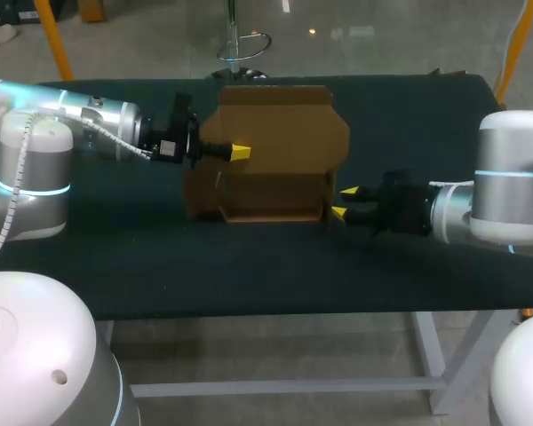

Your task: Assemble the packaging by folding the flat box into shape, placing the metal phone stand inside, and closing the box properly

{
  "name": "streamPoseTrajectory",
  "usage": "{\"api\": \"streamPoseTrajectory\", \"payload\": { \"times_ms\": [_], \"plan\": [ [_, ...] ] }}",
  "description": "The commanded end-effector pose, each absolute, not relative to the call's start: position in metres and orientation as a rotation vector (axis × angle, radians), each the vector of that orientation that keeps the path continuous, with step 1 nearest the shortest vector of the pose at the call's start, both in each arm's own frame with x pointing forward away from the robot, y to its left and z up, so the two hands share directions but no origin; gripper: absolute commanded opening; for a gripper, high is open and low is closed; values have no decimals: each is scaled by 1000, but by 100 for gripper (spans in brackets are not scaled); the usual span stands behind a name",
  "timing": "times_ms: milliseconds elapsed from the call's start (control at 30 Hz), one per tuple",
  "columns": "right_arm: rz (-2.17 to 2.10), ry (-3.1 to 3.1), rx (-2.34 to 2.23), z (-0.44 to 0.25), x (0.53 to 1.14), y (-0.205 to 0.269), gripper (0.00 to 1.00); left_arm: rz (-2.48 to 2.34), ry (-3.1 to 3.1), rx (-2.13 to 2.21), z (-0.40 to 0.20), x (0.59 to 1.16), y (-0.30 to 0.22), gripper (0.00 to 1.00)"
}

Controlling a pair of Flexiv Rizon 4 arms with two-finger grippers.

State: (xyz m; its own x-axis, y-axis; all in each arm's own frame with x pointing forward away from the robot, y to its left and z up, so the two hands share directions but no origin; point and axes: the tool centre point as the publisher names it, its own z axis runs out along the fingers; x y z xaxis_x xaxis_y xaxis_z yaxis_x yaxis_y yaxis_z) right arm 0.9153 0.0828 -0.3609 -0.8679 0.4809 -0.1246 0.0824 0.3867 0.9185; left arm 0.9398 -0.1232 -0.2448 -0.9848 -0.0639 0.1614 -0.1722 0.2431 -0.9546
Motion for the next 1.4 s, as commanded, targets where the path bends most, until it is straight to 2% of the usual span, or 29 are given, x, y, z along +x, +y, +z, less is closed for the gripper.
{"api": "streamPoseTrajectory", "payload": {
  "times_ms": [33,467,967,1400],
  "plan": [
    [1469,2289,488,-363,917,93,46,1861,-2407,228,-249,940,-121,0],
    [1464,2278,498,-361,903,98,46,1861,-2407,228,-249,940,-121,0],
    [1514,2284,449,-352,889,57,47,1861,-2407,228,-249,940,-121,0],
    [1626,2361,252,-348,907,26,47,1861,-2407,228,-249,940,-121,0]
  ]
}}
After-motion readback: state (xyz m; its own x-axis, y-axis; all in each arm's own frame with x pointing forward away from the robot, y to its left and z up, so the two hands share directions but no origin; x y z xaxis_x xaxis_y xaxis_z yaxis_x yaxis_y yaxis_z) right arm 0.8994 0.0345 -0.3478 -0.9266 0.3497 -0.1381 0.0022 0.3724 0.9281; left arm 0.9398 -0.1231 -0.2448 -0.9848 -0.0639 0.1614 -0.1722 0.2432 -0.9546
